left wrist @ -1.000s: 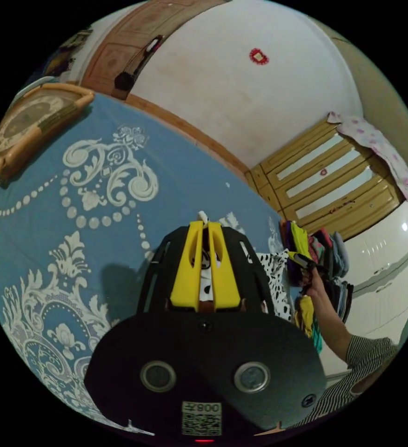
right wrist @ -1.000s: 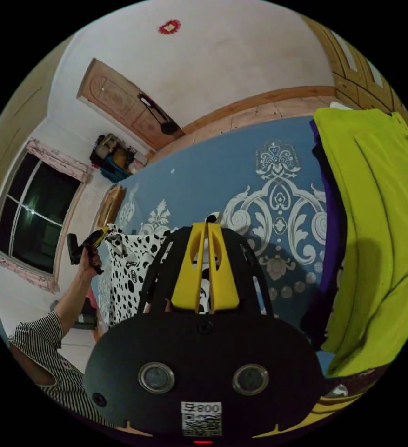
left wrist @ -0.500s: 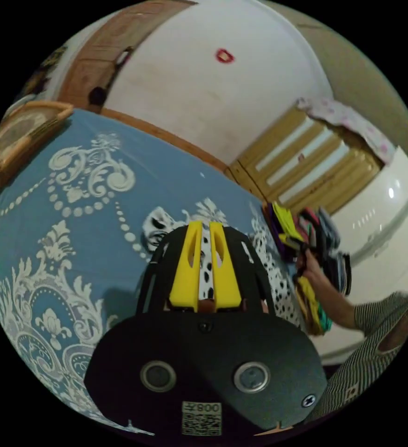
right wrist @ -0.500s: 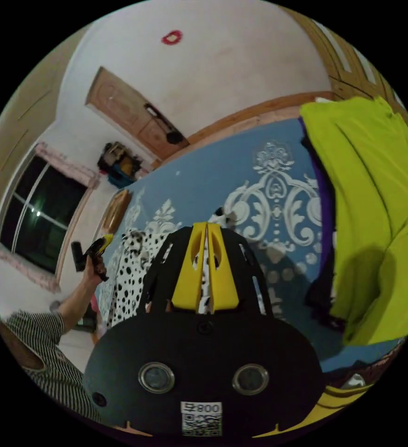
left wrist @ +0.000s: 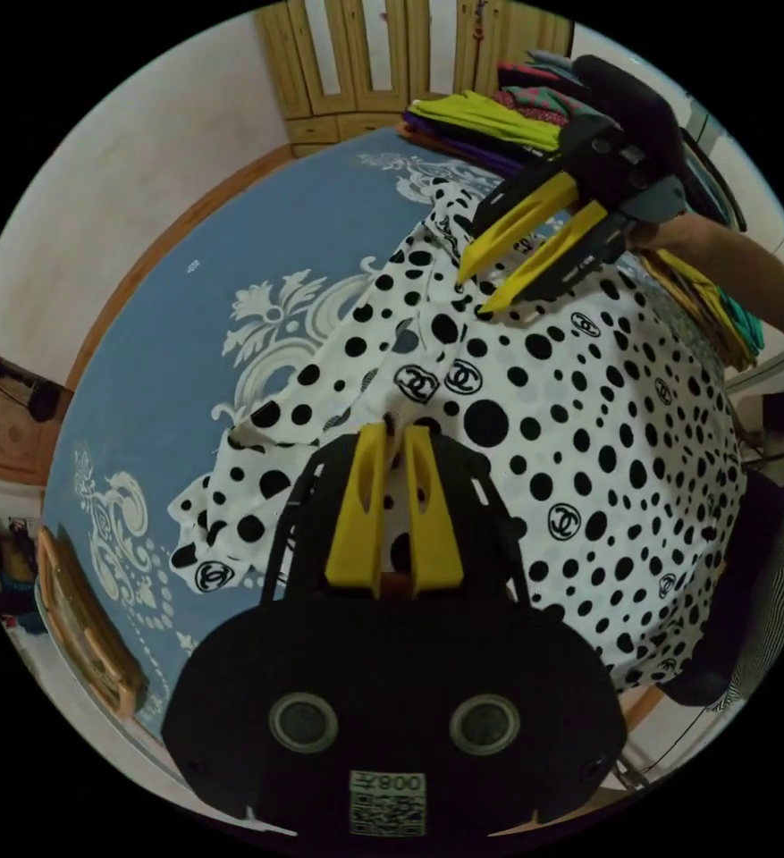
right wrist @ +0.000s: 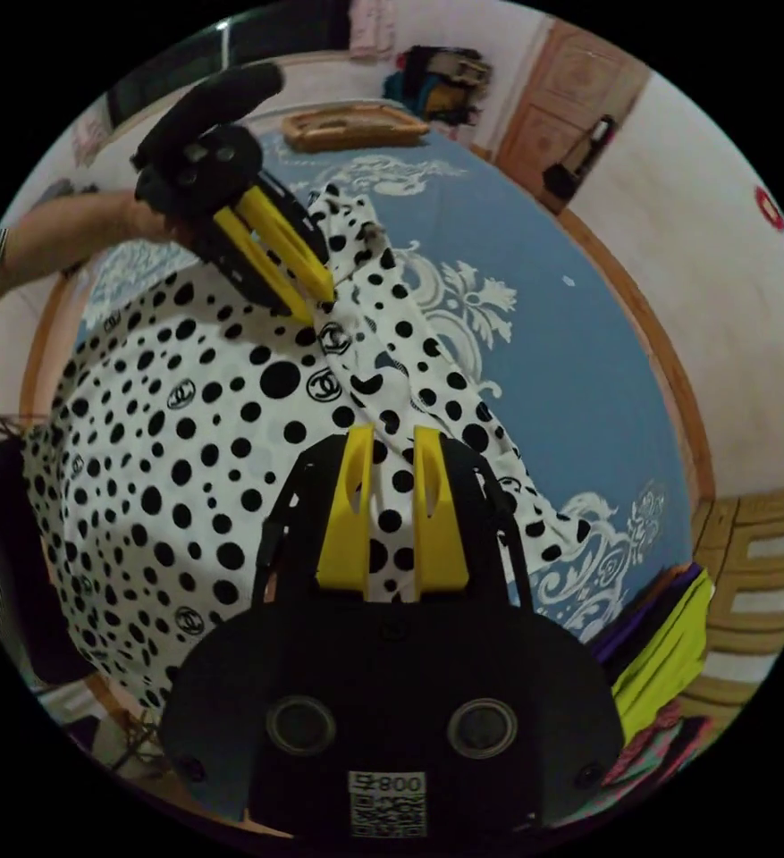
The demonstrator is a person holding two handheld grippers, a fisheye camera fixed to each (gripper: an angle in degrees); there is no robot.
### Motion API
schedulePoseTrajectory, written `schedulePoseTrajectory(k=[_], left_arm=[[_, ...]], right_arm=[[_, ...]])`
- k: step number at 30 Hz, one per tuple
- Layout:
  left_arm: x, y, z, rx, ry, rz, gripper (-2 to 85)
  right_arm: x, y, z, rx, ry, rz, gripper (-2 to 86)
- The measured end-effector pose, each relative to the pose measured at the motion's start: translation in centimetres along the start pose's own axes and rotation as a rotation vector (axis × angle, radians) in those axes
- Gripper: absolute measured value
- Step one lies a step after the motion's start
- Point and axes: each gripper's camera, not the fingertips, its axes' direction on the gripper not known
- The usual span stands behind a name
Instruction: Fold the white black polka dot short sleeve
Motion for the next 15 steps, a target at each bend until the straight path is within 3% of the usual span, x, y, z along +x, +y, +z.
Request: schedulePoseTrajectory(k=[11, 15], left_arm=[[-2.0, -1.0, 2.2, 0.063, 0.398, -0.044, 2.7], [-2.6, -1.4, 3.0, 0.077, 0.384, -0.068, 5.3]], right_arm=[[0.6, -7.3, 1.1, -0.206, -0.181, -0.205, 1.7], [3.0, -9.5, 1.2, -0.273, -0.353, -0.169, 1.4]])
